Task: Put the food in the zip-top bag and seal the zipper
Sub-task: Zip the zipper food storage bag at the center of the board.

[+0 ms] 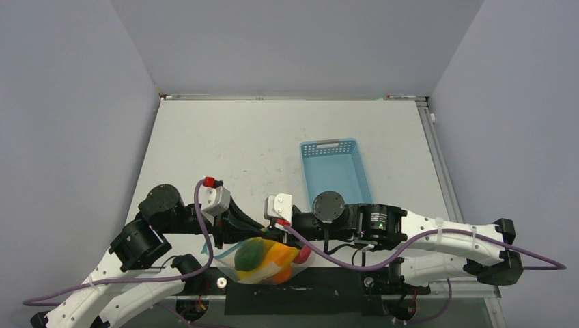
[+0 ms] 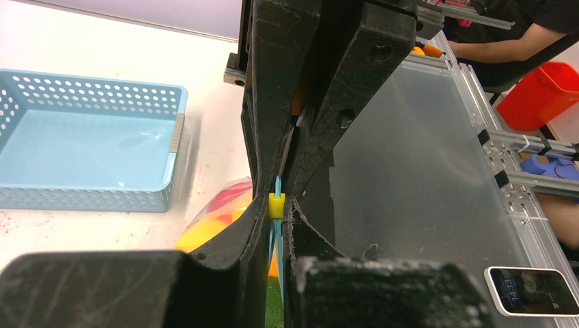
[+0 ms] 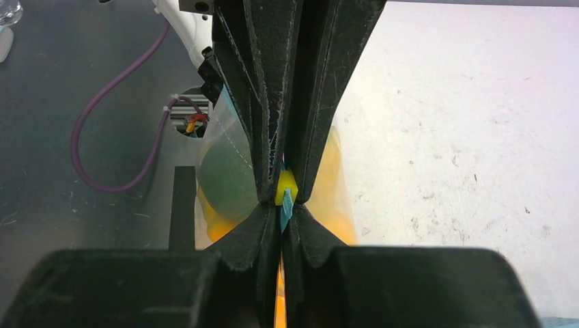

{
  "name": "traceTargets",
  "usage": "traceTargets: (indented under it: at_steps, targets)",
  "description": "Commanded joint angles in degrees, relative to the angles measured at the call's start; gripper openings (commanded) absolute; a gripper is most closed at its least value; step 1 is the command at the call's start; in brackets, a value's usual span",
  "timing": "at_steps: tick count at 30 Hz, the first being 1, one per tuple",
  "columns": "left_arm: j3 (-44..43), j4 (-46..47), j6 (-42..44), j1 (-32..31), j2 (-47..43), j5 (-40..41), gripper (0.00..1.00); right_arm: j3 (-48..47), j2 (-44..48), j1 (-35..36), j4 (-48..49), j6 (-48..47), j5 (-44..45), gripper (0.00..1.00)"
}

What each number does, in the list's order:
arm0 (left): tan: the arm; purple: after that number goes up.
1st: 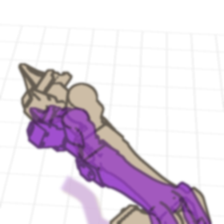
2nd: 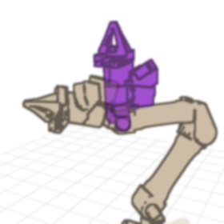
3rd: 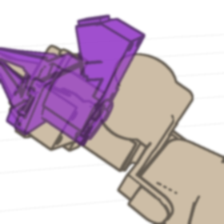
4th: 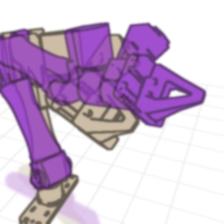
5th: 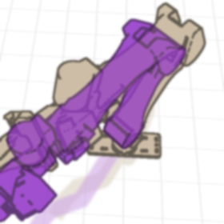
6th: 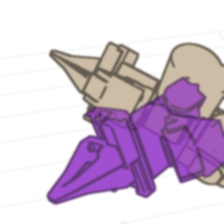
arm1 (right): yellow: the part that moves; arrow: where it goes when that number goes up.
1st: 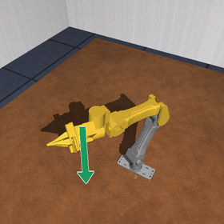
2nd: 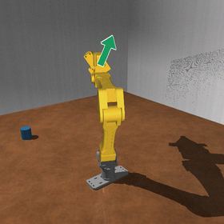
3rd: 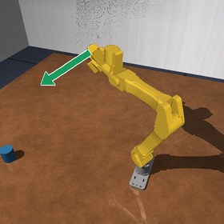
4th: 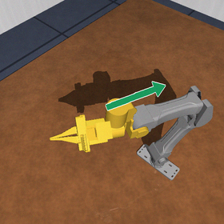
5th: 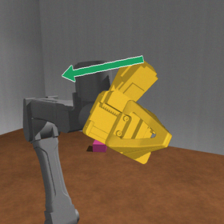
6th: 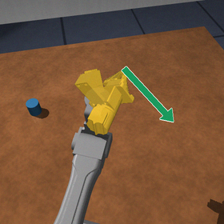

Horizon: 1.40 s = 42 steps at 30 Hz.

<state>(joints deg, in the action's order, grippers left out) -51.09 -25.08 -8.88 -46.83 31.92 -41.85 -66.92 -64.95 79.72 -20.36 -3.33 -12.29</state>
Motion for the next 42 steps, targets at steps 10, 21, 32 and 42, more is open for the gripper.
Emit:
traceTargets:
  at_steps: [10,21,32,42]
  targets:
    - [-1.58,0.66,0.93,-0.13,0.03,-0.89,0.0,-0.15,7.23,0.29,4.64,0.53,7.1,0.05]
    - [-1.19,1.68,0.89,-0.11,1.5,-0.88,0.0,-0.16,8.95,0.27,6.88,1.52,7.99,0.05]
    - [-0.67,2.32,0.8,-0.13,2.22,-0.57,0.0,1.48,10.41,0.33,9.96,2.23,8.64,0.05]
    - [-3.54,3.4,-0.15,-0.13,0.95,-1.78,0.0,3.34,8.65,0.34,8.51,2.28,5.16,0.05]
